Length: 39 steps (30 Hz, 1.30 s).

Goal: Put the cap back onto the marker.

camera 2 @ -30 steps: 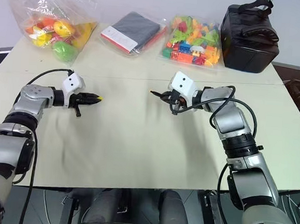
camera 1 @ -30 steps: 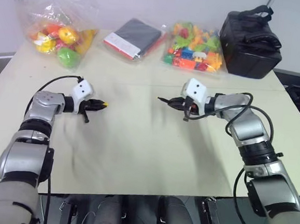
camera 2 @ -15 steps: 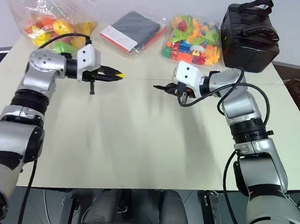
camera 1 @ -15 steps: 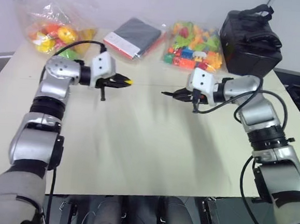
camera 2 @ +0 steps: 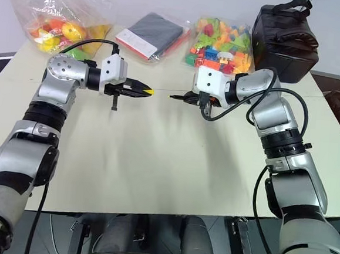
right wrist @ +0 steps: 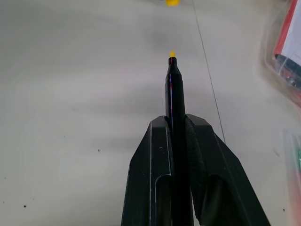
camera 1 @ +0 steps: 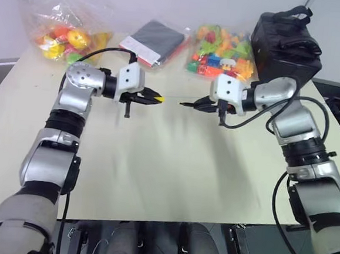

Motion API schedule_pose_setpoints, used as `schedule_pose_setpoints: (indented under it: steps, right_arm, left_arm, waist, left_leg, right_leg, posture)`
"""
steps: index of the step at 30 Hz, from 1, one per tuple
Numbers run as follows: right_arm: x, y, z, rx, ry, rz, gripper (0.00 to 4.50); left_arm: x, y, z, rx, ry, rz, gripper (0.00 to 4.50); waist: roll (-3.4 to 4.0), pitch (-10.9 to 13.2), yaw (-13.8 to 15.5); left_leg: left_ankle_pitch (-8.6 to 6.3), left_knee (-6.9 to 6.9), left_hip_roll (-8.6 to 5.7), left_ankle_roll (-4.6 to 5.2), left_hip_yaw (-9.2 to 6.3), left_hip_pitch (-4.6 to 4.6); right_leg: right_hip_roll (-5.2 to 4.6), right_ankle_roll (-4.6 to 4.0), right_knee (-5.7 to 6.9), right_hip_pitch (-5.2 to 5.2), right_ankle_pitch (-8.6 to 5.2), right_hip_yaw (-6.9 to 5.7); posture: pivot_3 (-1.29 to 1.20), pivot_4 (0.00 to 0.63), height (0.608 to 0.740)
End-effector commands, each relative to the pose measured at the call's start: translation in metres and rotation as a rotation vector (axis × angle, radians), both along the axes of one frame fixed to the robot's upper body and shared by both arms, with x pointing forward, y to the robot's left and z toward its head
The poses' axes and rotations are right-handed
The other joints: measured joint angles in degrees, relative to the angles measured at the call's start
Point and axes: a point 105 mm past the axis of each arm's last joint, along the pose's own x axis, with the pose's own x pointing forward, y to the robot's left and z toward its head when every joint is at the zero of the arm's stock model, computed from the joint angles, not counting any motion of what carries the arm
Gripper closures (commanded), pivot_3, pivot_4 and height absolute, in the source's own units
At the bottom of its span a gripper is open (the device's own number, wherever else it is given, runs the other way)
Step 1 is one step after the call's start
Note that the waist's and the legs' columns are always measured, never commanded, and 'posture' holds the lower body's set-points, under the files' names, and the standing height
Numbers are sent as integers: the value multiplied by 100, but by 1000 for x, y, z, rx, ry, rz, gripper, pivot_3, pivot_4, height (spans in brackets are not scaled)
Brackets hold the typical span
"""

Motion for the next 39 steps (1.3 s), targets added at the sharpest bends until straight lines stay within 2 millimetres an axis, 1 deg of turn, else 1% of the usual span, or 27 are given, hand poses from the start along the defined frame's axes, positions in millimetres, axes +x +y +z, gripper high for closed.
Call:
schedule_pose_setpoints:
  steps: [1, 7, 21, 25, 34, 39]
  right_arm:
    - [-5, 7, 15, 36, -49, 29, 4500]
    - [-9, 16, 16, 54, -49, 47, 4500]
    - [-13, 25, 16, 77, -47, 59, 4500]
    - [-12, 23, 14, 75, -43, 52, 4500]
    - [-10, 19, 11, 72, -37, 36, 4500]
    - [-9, 19, 11, 77, -38, 34, 4500]
  left_arm:
    - [0, -4, 9, -26, -27, -6, 4445]
    - [1, -11, 6, -44, -21, -10, 4445]
    - [-1, -13, 1, -37, -8, -24, 4445]
    - [-1, -9, 0, -20, -10, -18, 4445]
    - [2, 4, 8, -17, -24, 21, 4445]
    - [-2, 2, 5, -21, -6, 5, 4445]
  waist:
    - [0, 0, -6]
    - [0, 0, -2]
    - [0, 0, -4]
    - [0, 0, 1]
    - [0, 0, 0]
    - [0, 0, -2]
  left_leg:
    - [0, 0, 0, 0, 0, 0]
    - [0, 0, 0, 0, 0, 0]
    - [0, 0, 0, 0, 0, 0]
    - [0, 0, 0, 0, 0, 0]
    - [0, 0, 0, 0, -1, 0]
    - [0, 0, 0, 0, -1, 0]
  right_leg:
    - [0, 0, 0, 0, 0, 0]
    - [0, 0, 0, 0, 0, 0]
    - [0, 0, 0, 0, 0, 0]
    - [0, 0, 0, 0, 0, 0]
    - [0, 0, 0, 0, 0, 0]
    - [0, 0, 1, 0, 0, 0]
  posture:
    - [0, 150, 740]
    - [0, 150, 740]
    - [0, 150, 740]
    - [0, 150, 740]
    - [0, 150, 740]
    - [0, 150, 740]
